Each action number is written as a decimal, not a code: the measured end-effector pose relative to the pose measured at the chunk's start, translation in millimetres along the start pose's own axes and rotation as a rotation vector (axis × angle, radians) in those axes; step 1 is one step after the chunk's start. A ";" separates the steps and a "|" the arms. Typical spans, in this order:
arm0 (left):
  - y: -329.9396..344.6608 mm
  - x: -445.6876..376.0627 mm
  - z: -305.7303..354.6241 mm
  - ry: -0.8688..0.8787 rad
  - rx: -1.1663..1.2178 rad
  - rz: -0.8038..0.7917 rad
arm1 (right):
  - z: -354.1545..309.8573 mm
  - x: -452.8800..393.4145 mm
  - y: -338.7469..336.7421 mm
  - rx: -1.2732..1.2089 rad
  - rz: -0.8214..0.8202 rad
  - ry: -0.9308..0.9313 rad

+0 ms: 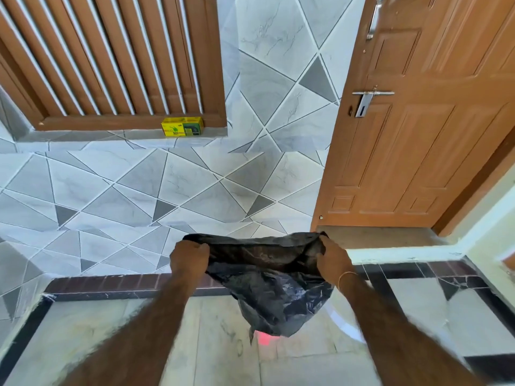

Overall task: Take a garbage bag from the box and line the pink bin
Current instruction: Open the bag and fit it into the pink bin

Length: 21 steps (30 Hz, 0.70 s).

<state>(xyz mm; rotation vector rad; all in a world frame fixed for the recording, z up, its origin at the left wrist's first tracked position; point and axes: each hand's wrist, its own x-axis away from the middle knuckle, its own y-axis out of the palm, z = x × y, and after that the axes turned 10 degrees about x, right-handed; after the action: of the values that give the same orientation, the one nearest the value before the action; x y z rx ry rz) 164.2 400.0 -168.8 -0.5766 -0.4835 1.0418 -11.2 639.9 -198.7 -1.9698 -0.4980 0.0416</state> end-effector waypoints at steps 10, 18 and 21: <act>12.7 -90.2 4.2 0.222 -0.192 -0.240 | 4.3 -34.8 -12.6 0.168 0.049 0.065; -12.1 -126.3 83.8 0.651 0.011 0.181 | -43.3 -57.2 -62.4 0.149 0.738 -0.025; 19.0 -113.2 1.0 0.701 -0.282 -0.083 | -14.7 -50.5 -6.2 0.485 0.397 -0.094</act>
<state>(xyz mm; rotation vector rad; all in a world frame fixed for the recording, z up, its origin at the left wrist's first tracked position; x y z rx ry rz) 102.8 305.7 -191.6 -1.1077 -0.0282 0.6335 -55.7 611.2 -196.4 -1.5632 -0.1284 0.4644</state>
